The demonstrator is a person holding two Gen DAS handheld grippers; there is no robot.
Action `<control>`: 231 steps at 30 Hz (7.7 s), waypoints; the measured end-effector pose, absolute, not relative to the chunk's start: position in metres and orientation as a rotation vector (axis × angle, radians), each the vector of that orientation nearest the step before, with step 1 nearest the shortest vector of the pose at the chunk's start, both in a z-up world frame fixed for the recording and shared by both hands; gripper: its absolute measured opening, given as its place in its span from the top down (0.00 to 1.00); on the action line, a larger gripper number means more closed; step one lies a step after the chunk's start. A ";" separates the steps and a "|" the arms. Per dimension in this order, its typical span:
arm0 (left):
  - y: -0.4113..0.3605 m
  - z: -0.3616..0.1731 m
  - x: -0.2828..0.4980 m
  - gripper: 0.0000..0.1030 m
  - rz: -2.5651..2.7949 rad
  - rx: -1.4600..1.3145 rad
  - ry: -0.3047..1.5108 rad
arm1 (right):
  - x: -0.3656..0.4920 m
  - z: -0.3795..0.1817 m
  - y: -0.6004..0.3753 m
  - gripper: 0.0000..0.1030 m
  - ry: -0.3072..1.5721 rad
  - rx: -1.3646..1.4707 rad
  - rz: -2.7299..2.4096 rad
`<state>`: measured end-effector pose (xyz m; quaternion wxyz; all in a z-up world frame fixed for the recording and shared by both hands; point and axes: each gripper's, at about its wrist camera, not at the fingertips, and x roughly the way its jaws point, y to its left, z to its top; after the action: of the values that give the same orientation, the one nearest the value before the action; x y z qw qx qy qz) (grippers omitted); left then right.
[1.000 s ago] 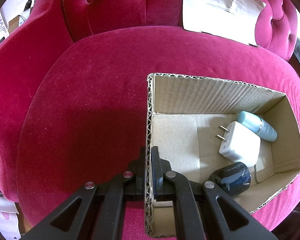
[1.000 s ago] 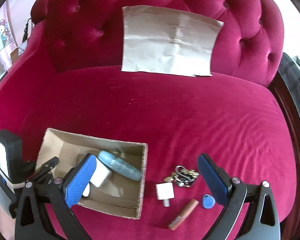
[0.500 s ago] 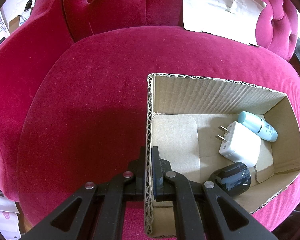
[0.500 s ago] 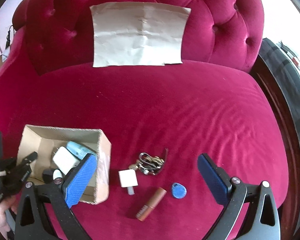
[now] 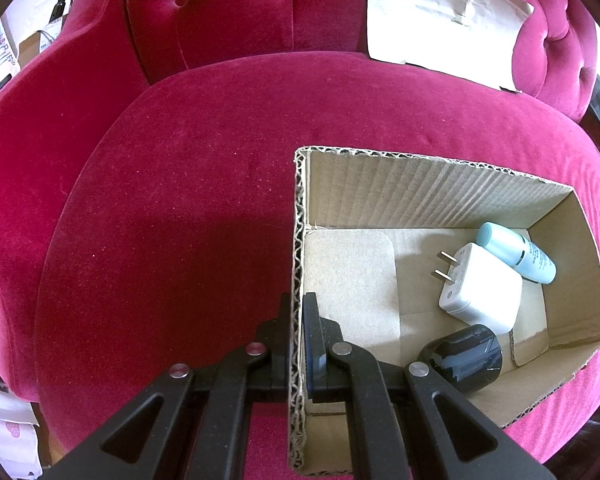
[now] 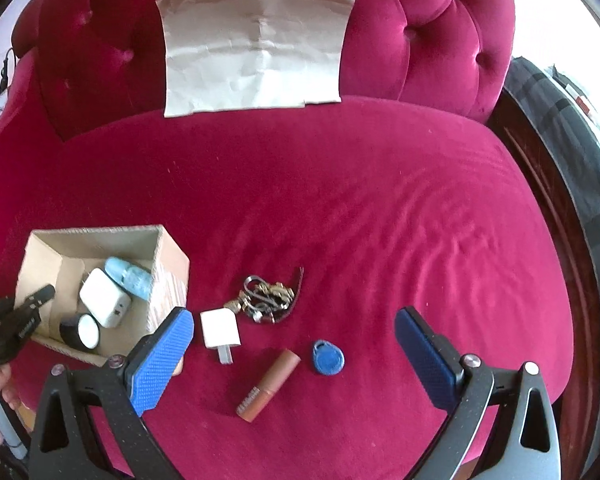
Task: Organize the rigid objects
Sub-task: 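Move the right tool back to the brown lipstick tube, then grasp the brown lipstick tube with the right tool, then carry the lipstick tube over the box with the right tool, then lower the lipstick tube into the box and open the right tool, then move the right tool back to the blue key fob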
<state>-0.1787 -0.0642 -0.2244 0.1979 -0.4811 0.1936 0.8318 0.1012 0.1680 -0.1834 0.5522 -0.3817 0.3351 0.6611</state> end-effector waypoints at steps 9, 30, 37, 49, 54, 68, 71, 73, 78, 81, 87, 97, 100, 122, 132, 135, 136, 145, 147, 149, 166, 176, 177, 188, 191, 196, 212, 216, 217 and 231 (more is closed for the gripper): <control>-0.067 -0.223 -0.177 0.96 2.327 -1.347 0.542 | 0.108 -0.212 0.163 0.00 0.841 -0.941 1.534; -0.072 -0.219 -0.175 0.96 2.329 -1.346 0.548 | 0.109 -0.271 0.152 0.02 0.983 -1.003 1.480; -0.073 -0.219 -0.175 0.96 2.329 -1.345 0.550 | 0.107 -0.270 0.151 0.27 0.981 -1.005 1.489; -0.072 -0.219 -0.175 0.96 2.332 -1.342 0.555 | 0.111 -0.264 0.148 0.84 0.956 -1.011 1.493; -0.073 -0.219 -0.175 0.96 2.330 -1.346 0.551 | 0.115 -0.255 0.148 0.84 0.936 -0.993 1.491; -0.072 -0.218 -0.173 0.96 2.328 -1.338 0.560 | 0.113 -0.224 0.132 0.84 0.891 -0.941 1.482; -0.073 -0.218 -0.173 0.96 2.328 -1.339 0.559 | 0.107 -0.217 0.131 0.84 0.887 -0.927 1.495; -0.073 -0.218 -0.173 0.96 2.328 -1.339 0.559 | 0.103 -0.210 0.129 0.84 0.877 -0.918 1.503; -0.073 -0.218 -0.173 0.96 2.329 -1.338 0.560 | 0.092 -0.198 0.130 0.84 0.858 -0.904 1.518; -0.073 -0.218 -0.173 0.96 2.329 -1.338 0.561 | 0.086 -0.190 0.132 0.84 0.845 -0.898 1.534; -0.076 -0.219 -0.173 0.96 2.330 -1.338 0.559 | 0.073 -0.181 0.136 0.84 0.824 -0.886 1.572; -0.075 -0.217 -0.170 0.96 2.331 -1.337 0.563 | 0.048 -0.168 0.141 0.84 0.834 -0.852 1.614; -0.075 -0.217 -0.170 0.96 2.330 -1.339 0.560 | 0.039 -0.165 0.143 0.84 0.826 -0.847 1.628; -0.074 -0.217 -0.168 0.96 2.333 -1.340 0.559 | -0.025 -0.165 0.146 0.84 0.842 -0.870 1.737; -0.075 -0.217 -0.167 0.96 2.332 -1.339 0.557 | -0.054 -0.179 0.149 0.84 0.885 -0.902 1.797; -0.075 -0.216 -0.167 0.96 2.332 -1.339 0.557 | -0.062 -0.183 0.150 0.84 0.889 -0.913 1.806; -0.075 -0.216 -0.167 0.96 2.331 -1.339 0.558 | -0.064 -0.185 0.150 0.84 0.895 -0.918 1.810; -0.075 -0.217 -0.167 0.96 2.330 -1.339 0.554 | -0.076 -0.196 0.156 0.84 0.939 -0.933 1.816; -0.075 -0.217 -0.167 0.96 2.329 -1.340 0.553 | -0.077 -0.198 0.157 0.84 0.944 -0.933 1.813; -0.075 -0.217 -0.167 0.96 2.329 -1.339 0.552 | -0.078 -0.198 0.159 0.84 0.945 -0.932 1.817; -0.073 -0.219 -0.167 0.96 2.332 -1.340 0.548 | -0.069 -0.192 0.162 0.06 0.826 -0.923 1.750; -0.068 -0.220 -0.171 0.96 2.330 -1.343 0.546 | -0.053 -0.183 0.160 0.00 0.798 -0.905 1.731; -0.072 -0.219 -0.169 0.96 2.330 -1.342 0.547 | -0.051 -0.181 0.160 0.00 0.797 -0.901 1.732; -0.073 -0.218 -0.168 0.96 2.330 -1.340 0.548 | -0.017 -0.167 0.154 0.00 0.764 -0.849 1.667; -0.072 -0.218 -0.168 0.96 2.331 -1.339 0.550 | -0.004 -0.163 0.153 0.00 0.760 -0.831 1.643; -0.073 -0.218 -0.167 0.96 2.332 -1.338 0.550 | 0.018 -0.161 0.153 0.00 0.762 -0.813 1.601; -0.075 -0.217 -0.167 0.96 2.336 -1.336 0.556 | 0.087 -0.168 0.145 0.00 0.792 -0.764 1.454; -0.075 -0.217 -0.167 0.96 2.335 -1.336 0.557 | 0.104 -0.175 0.142 0.00 0.811 -0.759 1.409; -0.075 -0.217 -0.167 0.96 2.335 -1.335 0.558 | 0.109 -0.178 0.141 0.00 0.817 -0.763 1.395; -0.074 -0.214 -0.171 0.96 2.334 -1.336 0.560 | 0.138 -0.223 0.141 0.00 0.902 -0.814 1.302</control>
<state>-0.1710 -0.0743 -0.2142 0.1960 -0.4768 0.2000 0.8332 0.1377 0.1410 -0.2228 0.6289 -0.3553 0.3939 0.5684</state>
